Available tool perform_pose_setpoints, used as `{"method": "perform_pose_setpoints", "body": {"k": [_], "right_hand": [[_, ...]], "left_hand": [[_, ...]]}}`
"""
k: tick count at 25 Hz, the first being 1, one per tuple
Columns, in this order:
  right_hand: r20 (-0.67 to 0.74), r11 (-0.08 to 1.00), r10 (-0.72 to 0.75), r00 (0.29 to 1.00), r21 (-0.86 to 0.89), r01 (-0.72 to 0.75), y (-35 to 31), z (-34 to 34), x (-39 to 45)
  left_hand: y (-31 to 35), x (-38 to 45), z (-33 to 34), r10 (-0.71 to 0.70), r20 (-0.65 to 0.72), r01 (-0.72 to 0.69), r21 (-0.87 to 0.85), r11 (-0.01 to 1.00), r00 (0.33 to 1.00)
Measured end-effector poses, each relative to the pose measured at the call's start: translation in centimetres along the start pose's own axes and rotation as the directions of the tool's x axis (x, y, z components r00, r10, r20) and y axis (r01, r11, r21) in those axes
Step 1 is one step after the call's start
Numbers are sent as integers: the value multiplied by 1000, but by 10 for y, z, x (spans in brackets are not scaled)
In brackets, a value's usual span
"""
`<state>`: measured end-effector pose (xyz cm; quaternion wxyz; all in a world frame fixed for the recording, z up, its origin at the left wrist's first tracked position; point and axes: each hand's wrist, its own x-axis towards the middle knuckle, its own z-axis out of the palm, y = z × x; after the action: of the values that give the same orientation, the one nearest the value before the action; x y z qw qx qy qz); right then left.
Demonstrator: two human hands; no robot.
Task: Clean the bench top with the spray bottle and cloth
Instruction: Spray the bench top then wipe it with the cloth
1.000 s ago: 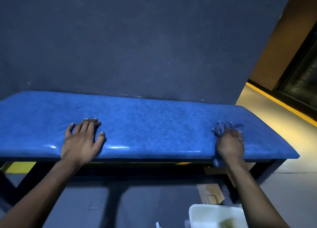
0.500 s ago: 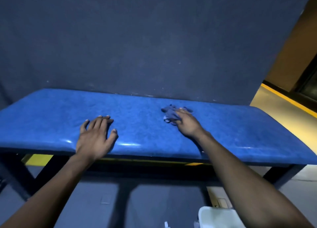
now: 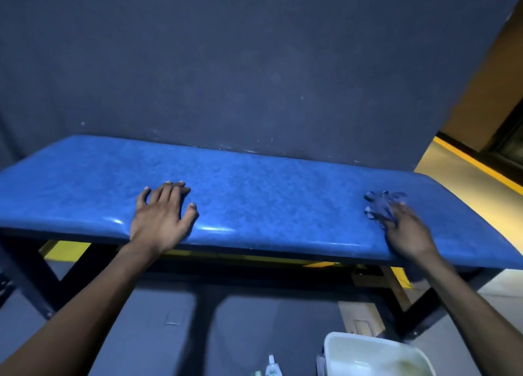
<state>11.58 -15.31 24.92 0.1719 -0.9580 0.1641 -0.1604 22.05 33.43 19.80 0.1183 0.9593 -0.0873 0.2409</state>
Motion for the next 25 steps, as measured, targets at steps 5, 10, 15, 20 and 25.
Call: {"method": "perform_pose_setpoints", "body": {"k": [5, 10, 15, 20, 25], "right_hand": [[-7, 965, -255, 967, 60, 255, -67, 38, -45], [26, 854, -491, 871, 214, 475, -195, 94, -60], [47, 802, -566, 823, 262, 536, -267, 123, -42], [-41, 734, -506, 862, 504, 455, -262, 108, -65], [-51, 586, -503, 863, 713, 384, -239, 116, -139]], "left_hand": [[2, 0, -1, -14, 13, 14, -1, 1000, 1000], [2, 0, -1, -9, 15, 9, -3, 1000, 1000], [0, 1, 1, 8, 21, -8, 22, 1000, 1000], [0, 0, -4, 17, 21, -17, 23, 1000, 1000], [-3, 1, -1, 23, 67, -26, 45, 999, 997]]}}
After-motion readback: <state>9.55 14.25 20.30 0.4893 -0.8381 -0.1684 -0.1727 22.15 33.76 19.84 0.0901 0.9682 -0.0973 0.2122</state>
